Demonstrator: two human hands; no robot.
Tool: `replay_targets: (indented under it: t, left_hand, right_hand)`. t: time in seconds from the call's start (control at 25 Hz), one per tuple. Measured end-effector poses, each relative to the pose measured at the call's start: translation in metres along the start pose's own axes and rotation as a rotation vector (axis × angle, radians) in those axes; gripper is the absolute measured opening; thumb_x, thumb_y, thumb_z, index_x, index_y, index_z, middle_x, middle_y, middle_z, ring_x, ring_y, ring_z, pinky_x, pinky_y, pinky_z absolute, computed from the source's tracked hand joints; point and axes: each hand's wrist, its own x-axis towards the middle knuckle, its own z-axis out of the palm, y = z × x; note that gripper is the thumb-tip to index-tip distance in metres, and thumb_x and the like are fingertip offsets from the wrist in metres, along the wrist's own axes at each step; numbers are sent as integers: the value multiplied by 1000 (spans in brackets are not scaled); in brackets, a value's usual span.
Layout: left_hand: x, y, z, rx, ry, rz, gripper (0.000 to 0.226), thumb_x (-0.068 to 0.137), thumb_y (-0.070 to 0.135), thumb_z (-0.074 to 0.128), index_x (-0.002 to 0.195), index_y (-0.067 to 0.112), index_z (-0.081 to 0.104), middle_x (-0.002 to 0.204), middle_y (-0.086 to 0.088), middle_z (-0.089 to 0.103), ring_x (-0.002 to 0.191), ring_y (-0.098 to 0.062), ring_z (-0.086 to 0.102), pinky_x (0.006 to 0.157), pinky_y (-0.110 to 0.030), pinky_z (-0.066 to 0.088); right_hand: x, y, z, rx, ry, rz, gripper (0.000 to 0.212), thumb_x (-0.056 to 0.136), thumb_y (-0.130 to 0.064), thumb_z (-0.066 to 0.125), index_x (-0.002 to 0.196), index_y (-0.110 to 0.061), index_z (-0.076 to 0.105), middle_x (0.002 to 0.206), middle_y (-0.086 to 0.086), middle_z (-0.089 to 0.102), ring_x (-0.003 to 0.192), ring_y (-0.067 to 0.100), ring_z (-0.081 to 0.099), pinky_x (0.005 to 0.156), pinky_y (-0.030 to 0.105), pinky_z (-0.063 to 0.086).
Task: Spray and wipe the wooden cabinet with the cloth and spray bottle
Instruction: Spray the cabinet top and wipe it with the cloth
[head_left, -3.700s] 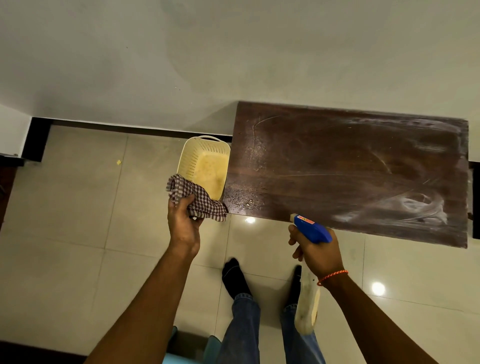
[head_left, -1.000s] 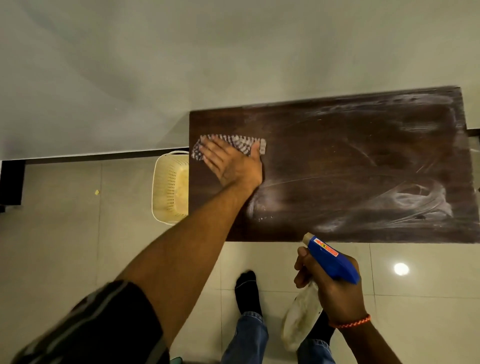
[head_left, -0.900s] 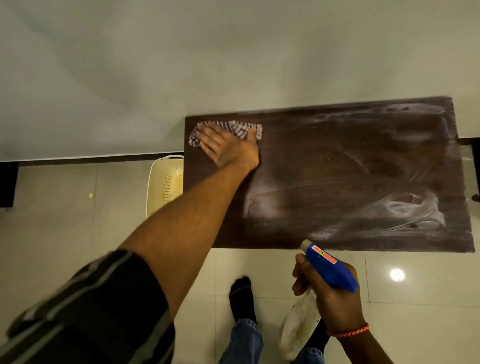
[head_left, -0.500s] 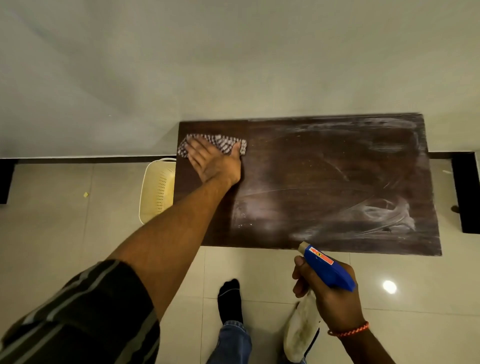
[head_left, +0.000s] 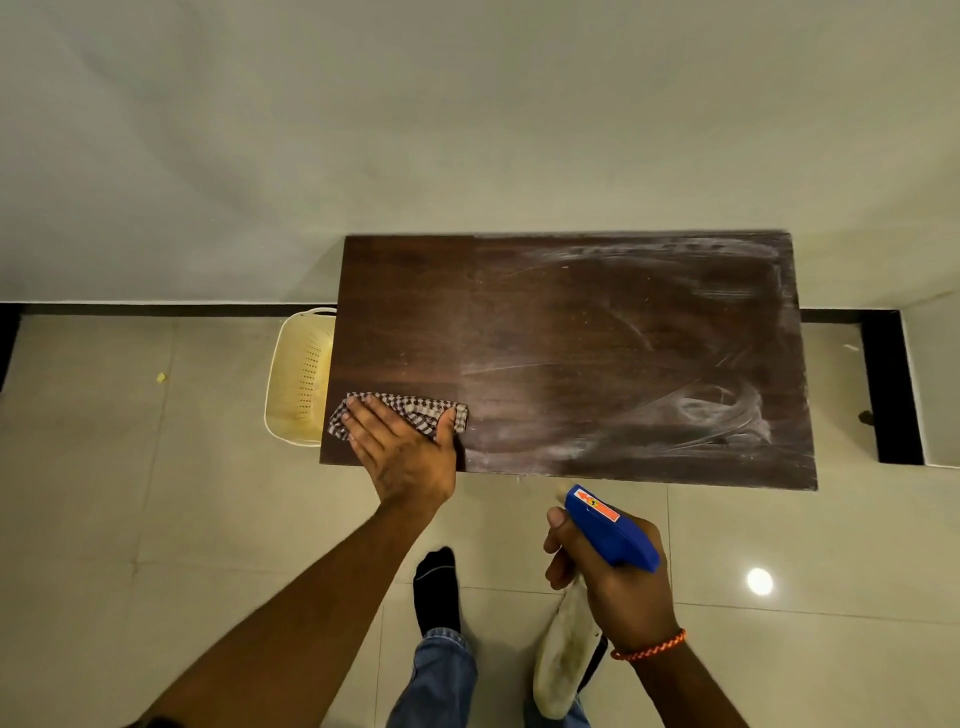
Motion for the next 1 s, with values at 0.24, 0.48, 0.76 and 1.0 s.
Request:
replay_targets:
  t: [0.24, 0.48, 0.76, 1.0]
  left_hand:
    - [68, 47, -27, -16, -5, -5, 111, 94, 76, 32, 157, -3, -13, 166, -26, -18, 155, -40, -15, 124, -45, -9]
    - [152, 109, -65, 30, -58, 20, 112, 95, 77, 30, 156, -5, -14, 165, -26, -19, 153, -41, -18, 125, -47, -10]
    - [174, 124, -85, 25, -79, 0, 118, 89, 84, 28, 157, -1, -17, 166, -21, -23, 154, -36, -21, 125, -45, -11]
    - [96, 63, -46, 2, -67, 26, 114, 91, 82, 24, 157, -2, -15, 166, -24, -20, 155, -37, -17, 126, -45, -8]
  right_hand:
    - [22, 0, 0, 24, -11, -22, 30, 83, -28, 69, 75, 0, 71, 66, 13, 71, 51, 27, 68, 52, 31, 58]
    - [39, -6, 0, 67, 14, -27, 22, 83, -31, 70, 81, -10, 74, 67, 12, 71, 52, 29, 68, 53, 35, 59]
    - [36, -8, -7, 62, 8, -31, 21, 84, -29, 70, 86, -8, 73, 69, 10, 72, 52, 27, 68, 52, 34, 58]
    - [26, -16, -13, 61, 17, -30, 23, 81, -33, 71, 81, -10, 74, 68, 11, 72, 52, 31, 68, 51, 36, 57]
